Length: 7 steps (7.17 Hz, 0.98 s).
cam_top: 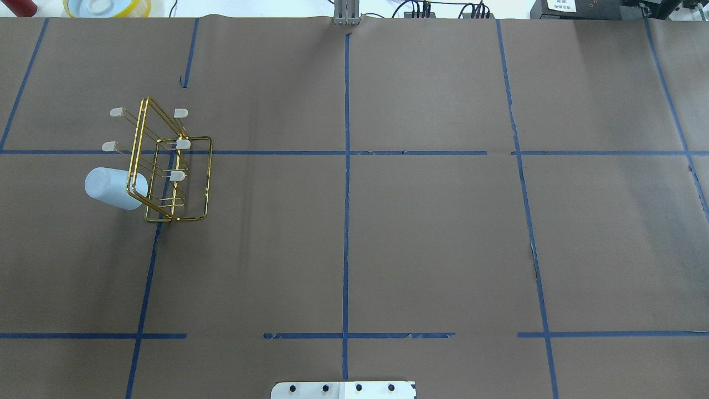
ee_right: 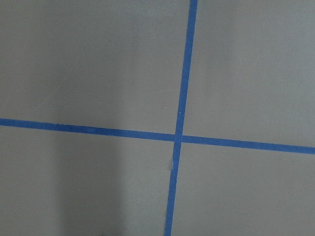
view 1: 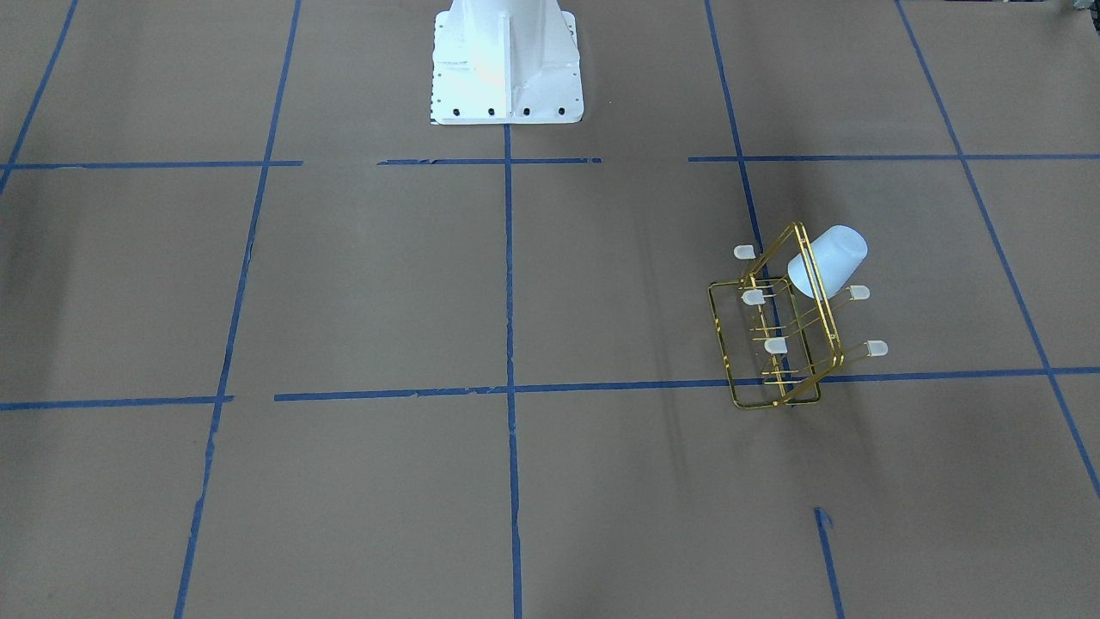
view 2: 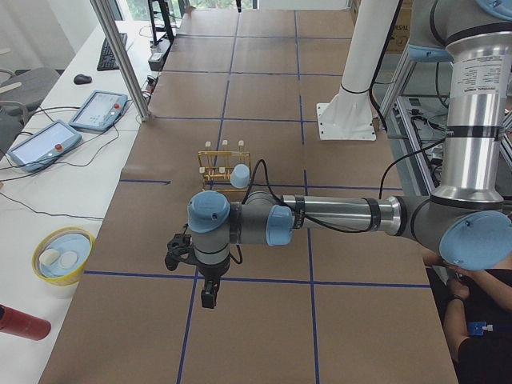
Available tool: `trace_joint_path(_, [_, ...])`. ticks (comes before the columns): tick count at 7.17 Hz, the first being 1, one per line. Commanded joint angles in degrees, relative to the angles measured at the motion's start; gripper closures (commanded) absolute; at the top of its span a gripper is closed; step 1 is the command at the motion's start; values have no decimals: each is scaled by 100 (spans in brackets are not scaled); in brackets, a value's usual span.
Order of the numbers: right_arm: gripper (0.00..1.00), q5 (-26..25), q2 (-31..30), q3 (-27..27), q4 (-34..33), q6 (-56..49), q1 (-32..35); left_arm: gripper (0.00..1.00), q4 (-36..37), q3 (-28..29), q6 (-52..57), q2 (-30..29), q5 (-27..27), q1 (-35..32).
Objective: Hang cup on cup holder
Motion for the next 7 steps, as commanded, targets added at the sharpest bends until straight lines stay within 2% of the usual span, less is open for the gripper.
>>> trace_joint_path(1, [0, 0, 0, 0, 2, 0, 4, 0, 362, 11, 831, 153, -9, 48])
trace_joint_path(5, [0, 0, 0, 0, 2, 0, 4, 0, 362, 28, 675, 233, -44, 303])
trace_joint_path(7, [0, 0, 0, 0, -6, 0, 4, 0, 344, 2, -218, 198, -192, 303])
